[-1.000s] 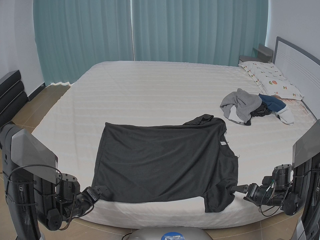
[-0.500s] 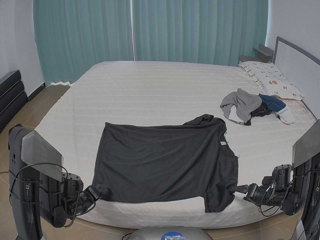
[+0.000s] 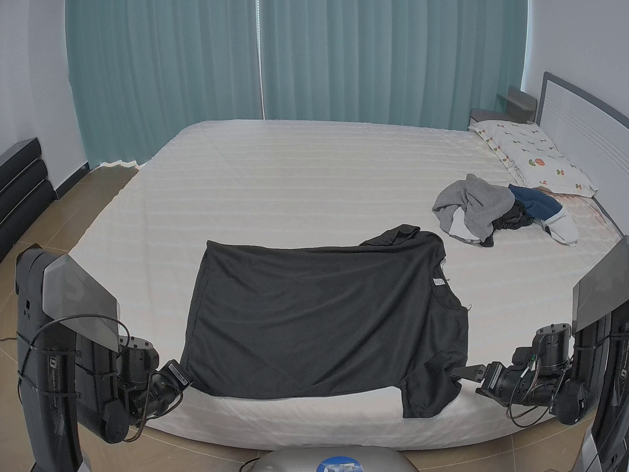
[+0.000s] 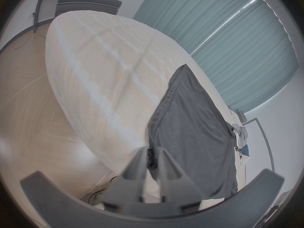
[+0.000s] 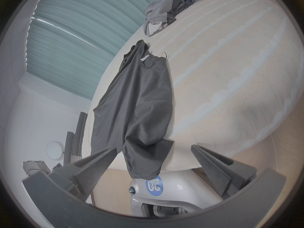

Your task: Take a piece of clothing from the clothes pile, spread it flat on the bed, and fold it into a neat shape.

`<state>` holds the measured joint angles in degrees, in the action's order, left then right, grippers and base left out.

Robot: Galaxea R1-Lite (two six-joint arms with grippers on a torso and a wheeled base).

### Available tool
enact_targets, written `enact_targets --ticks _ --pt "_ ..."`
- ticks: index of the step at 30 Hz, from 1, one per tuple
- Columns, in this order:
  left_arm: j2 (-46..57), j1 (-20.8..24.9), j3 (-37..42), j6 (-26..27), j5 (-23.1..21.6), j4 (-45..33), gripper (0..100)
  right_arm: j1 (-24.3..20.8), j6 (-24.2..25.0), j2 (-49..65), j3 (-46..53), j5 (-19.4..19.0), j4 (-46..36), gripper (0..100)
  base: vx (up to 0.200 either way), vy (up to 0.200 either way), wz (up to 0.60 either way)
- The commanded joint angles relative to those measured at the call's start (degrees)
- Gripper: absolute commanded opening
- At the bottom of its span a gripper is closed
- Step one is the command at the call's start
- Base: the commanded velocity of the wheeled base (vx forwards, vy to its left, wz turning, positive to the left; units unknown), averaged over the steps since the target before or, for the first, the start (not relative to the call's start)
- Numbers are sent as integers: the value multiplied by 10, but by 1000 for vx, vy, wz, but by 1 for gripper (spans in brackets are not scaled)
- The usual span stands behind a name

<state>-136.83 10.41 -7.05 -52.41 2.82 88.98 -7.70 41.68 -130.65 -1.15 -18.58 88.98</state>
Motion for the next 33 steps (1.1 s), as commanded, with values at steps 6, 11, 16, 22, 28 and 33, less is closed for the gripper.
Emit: enact_targets --ticks 6,11,16,22,28,33 --pt "38 -40 20 -2 -3 10 0 7 0 4 -26 6 8 100 0 0 0" --pt "54 -55 17 -25 -14 10 0 23 -5 3 -68 8 5 100 0 0 0" --pt "55 -55 13 -55 -23 10 0 35 -22 -32 -134 8 -21 100 0 0 0" --pt "56 -57 9 -100 -53 10 0 30 -45 -29 -237 9 -164 100 0 0 0" --pt "51 -56 7 -101 -51 10 0 57 -42 -39 -290 7 -210 100 0 0 0" --pt "50 -55 6 -99 -51 10 0 52 -40 -57 -305 7 -209 0 0 0 0"
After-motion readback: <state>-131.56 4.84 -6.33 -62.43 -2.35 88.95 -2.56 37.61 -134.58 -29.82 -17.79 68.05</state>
